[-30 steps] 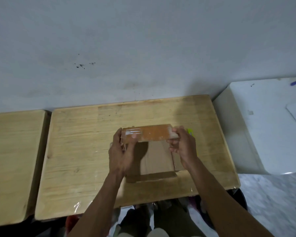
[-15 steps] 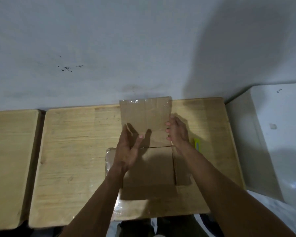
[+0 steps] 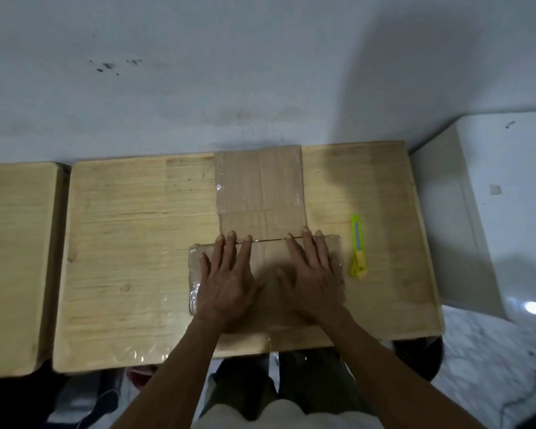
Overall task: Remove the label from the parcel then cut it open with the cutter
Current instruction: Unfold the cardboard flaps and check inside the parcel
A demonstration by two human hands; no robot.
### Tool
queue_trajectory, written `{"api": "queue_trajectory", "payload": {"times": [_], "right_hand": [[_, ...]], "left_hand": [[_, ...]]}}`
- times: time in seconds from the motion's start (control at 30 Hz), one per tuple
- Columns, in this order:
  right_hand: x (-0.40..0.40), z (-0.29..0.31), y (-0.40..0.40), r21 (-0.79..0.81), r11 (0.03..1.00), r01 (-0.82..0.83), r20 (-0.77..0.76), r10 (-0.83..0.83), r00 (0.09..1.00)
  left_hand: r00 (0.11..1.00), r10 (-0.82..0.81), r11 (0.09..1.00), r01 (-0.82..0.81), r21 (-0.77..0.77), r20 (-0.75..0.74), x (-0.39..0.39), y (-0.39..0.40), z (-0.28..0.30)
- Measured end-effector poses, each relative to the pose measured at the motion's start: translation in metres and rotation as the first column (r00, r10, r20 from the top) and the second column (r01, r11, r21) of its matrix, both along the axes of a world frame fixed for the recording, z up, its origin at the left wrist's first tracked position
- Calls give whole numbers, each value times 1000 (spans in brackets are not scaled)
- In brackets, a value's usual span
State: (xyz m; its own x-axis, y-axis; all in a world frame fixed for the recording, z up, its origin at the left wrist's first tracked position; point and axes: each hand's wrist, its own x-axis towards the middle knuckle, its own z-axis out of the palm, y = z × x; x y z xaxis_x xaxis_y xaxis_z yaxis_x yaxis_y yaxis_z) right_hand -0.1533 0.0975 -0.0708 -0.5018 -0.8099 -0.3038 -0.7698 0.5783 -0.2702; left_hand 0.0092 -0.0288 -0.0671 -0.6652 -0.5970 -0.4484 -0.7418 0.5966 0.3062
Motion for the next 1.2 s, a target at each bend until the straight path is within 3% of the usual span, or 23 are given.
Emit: {"api": "queue_trajectory", "payload": {"times": [0.43,0.8,0.93,1.07,1.2], "right_hand": [[27,-22,44,19,996,-84,-115,86,990],[28,-37,48,-65,990,-121,-244,102,964],[24,-22,52,-106,988,-111,-129,97,987],[11,-1,74,-100,968,-229,70,236,969],[2,12,86,-10,940,-341,115,340,933]], "left_hand": [[999,6,991,1,-132,51,43,39,-17],[998,-8,981,20,-195,60,46,43,-25],[999,16,995,-20,-99,-46,50,40,-12],[983,52,998,-46,34,-178,70,42,8],[993,17,998,-9,65,-121,87,45,17]]}}
